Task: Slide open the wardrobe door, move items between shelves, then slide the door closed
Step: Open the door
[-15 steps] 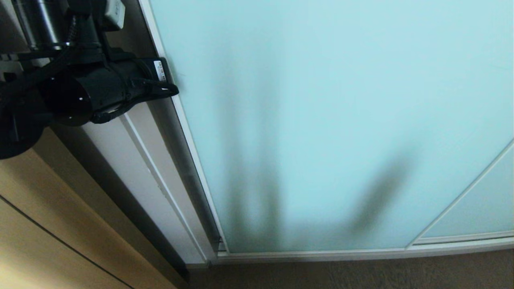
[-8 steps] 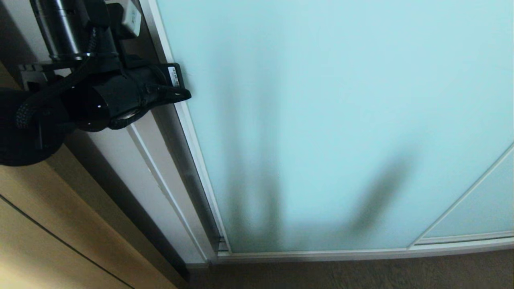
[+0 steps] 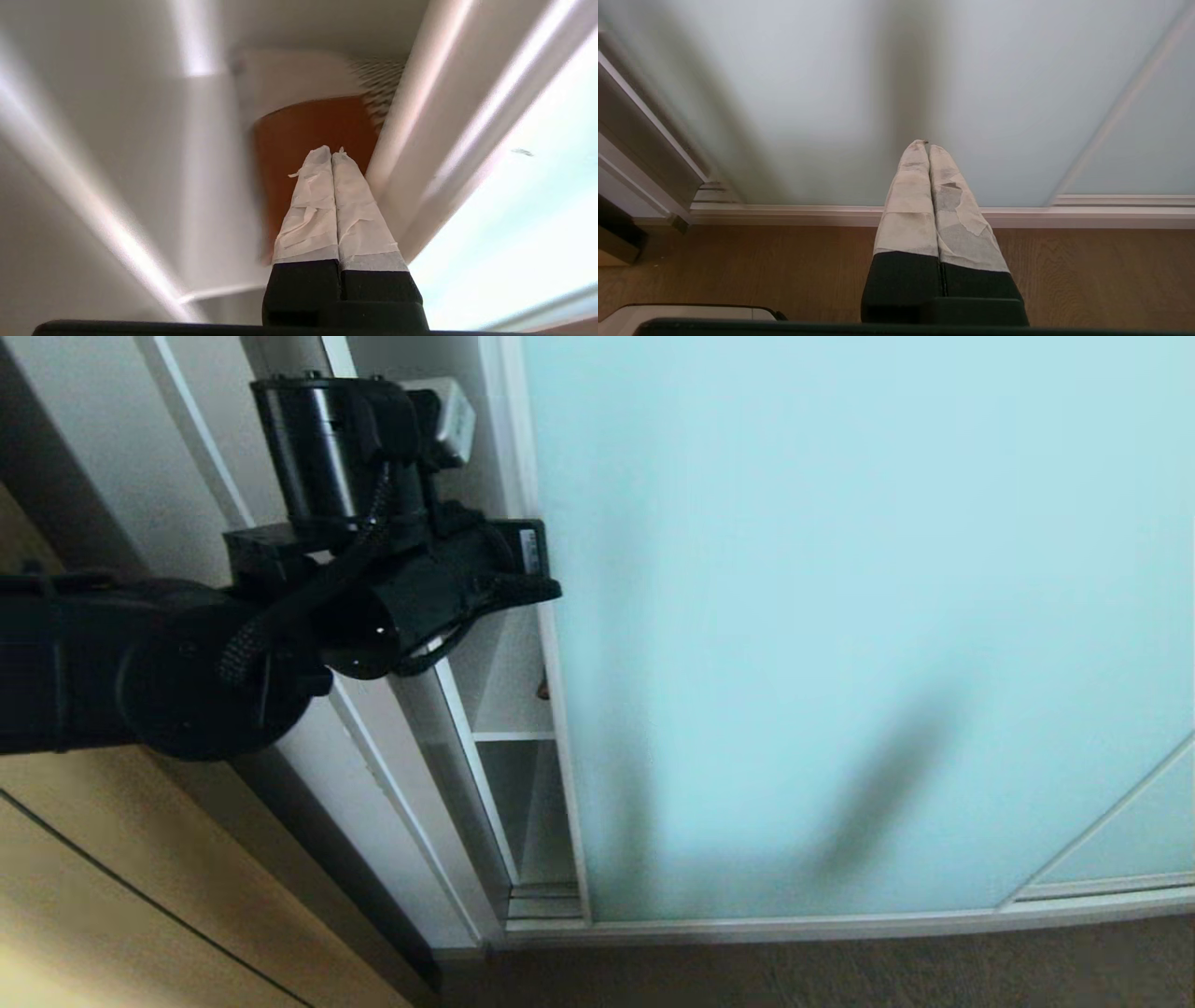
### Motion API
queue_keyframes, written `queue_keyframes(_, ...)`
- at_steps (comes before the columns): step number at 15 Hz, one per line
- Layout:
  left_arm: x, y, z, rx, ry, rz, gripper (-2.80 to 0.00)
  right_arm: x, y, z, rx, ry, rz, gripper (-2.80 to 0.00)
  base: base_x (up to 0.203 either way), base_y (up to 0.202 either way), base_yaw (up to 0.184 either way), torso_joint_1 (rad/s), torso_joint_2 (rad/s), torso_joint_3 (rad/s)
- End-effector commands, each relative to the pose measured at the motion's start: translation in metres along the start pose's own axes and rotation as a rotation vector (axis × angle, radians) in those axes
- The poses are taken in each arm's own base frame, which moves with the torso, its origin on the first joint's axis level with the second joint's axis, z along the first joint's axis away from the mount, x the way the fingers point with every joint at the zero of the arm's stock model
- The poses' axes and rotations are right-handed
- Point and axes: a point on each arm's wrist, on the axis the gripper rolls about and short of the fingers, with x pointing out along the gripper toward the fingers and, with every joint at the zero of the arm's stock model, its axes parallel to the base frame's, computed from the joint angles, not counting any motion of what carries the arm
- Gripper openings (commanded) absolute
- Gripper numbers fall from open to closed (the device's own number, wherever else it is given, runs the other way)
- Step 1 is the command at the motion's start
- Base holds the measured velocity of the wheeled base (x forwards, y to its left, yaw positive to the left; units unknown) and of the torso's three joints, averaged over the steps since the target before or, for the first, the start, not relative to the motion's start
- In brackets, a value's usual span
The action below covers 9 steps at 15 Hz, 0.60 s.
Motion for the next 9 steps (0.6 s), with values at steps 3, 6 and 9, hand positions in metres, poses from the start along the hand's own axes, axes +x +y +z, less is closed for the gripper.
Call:
queue_keyframes(3, 0.015, -0.03, -0.027, 0.008, 0.026, -0.054, -2.8, 0.0, 0.0, 0.0, -0.001, 0.001, 0.0, -2.8, 0.0, 0.0, 0.0, 0.0, 0.0, 0.0)
queue_keyframes(6, 0.018, -0.04, -0.028, -0.021, -0.043, -0.077, -2.8, 0.0, 0.0, 0.0, -0.001, 0.002, 0.0, -2.8, 0.0, 0.0, 0.0, 0.0, 0.0, 0.0)
queue_keyframes(9, -0.006, -0.029, 0.007, -0.044, -0.113, -0.069, -2.8, 0.0, 0.0, 0.0, 0.0, 0.002, 0.0, -2.8, 0.0, 0.0, 0.0, 0.0, 0.0, 0.0)
